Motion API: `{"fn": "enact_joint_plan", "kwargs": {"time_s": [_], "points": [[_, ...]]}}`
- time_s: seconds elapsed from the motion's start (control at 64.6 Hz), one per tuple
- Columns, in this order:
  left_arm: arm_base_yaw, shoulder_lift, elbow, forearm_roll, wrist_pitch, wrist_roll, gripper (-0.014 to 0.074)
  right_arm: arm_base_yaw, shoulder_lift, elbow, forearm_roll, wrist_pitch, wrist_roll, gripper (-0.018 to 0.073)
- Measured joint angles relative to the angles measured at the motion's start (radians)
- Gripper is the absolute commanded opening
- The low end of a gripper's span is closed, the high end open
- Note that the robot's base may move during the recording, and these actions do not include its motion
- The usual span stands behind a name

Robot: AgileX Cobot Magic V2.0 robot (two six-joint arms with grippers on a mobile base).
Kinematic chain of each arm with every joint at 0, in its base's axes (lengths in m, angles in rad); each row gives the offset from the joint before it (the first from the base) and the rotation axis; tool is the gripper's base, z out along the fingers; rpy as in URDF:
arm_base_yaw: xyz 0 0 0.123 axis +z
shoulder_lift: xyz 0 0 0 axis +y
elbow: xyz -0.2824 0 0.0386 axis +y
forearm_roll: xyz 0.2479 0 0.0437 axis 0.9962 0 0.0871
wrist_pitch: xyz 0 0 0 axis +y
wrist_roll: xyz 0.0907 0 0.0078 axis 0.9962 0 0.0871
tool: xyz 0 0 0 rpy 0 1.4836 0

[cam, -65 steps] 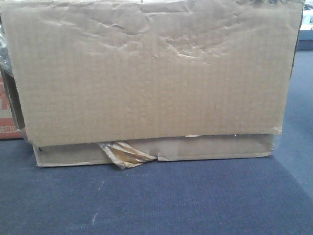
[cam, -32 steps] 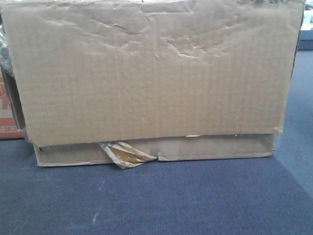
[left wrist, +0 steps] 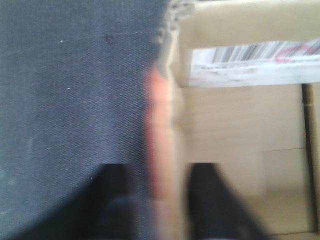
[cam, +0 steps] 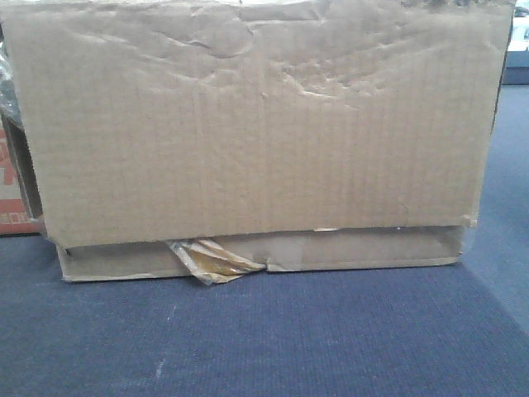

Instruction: Stack two boxes on right shelf middle

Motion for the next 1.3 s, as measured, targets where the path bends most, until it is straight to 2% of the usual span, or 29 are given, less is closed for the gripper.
{"fn": "enact_joint_plan", "kwargs": {"time_s": [0.031, 0.34, 0.65, 0.774, 0.928, 1.006, 1.114, 1.3], "points": [[0.0, 0.0, 0.0, -0.002, 0.0, 0.0, -0.0112, 0.0, 0.0, 0.0, 0.0, -0.001, 0.0, 0.0568], [0.002, -0.011, -0.002, -0.007, 0.001, -0.012, -0.0111, 0.0, 0.0, 0.0, 0.0, 0.005, 0.0, 0.0568], [0.002, -0.198, -0.002, 0.005, -0.016, -0.024, -0.0111, 0.0, 0.0, 0.0, 0.0, 0.019, 0.0, 0.0568], [0.002, -0.293, -0.015, 0.013, -0.046, -0.071, -0.0111, 0.0, 0.0, 0.0, 0.0, 0.021, 0.0, 0.0568], [-0.006, -0.373, -0.118, 0.008, -0.06, -0.146, -0.0111, 0.0, 0.0, 0.0, 0.002, 0.022, 0.0, 0.0568], [-0.034, -0.387, -0.203, 0.005, -0.058, -0.185, -0.0111, 0.0, 0.0, 0.0, 0.002, 0.024, 0.0, 0.0568], [-0.117, -0.389, -0.324, 0.0, -0.051, -0.246, -0.0111, 0.0, 0.0, 0.0, 0.004, 0.024, 0.0, 0.0568], [-0.338, -0.364, -0.442, -0.01, -0.048, -0.394, -0.0111, 0.022, 0.0, 0.0, 0.006, 0.024, 0.0, 0.0568]]}}
